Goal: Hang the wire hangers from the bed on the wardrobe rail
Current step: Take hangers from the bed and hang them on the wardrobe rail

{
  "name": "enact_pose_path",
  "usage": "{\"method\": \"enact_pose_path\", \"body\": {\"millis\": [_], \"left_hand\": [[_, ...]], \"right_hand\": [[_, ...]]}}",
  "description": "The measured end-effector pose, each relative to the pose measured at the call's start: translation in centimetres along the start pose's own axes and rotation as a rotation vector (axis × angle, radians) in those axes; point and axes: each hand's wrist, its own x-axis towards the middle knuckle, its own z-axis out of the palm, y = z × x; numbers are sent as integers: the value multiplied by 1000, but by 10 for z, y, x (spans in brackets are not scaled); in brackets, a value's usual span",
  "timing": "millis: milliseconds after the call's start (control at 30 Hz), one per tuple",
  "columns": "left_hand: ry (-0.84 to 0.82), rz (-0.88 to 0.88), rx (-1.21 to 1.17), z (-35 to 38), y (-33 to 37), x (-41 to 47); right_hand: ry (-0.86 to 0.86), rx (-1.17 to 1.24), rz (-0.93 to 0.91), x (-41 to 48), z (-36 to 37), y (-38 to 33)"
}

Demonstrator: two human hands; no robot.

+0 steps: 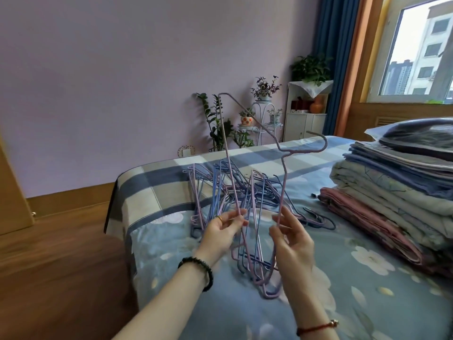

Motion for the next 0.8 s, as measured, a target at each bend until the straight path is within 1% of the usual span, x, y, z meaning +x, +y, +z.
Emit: {"method": "enact_pose_path", "body": {"millis": [167, 267, 533, 800], "left_hand": [[61, 125, -138, -47, 59, -20], [108, 202, -189, -80, 93, -41], [360, 434, -106, -185, 173, -114], [637, 619, -86, -284, 238, -226]], "right_hand": [[-147, 59, 0, -11, 34, -21], [-255, 137, 1, -21, 62, -41], [-661, 360, 23, -64, 167, -104], [-1075, 577, 61, -153, 280, -162]]}}
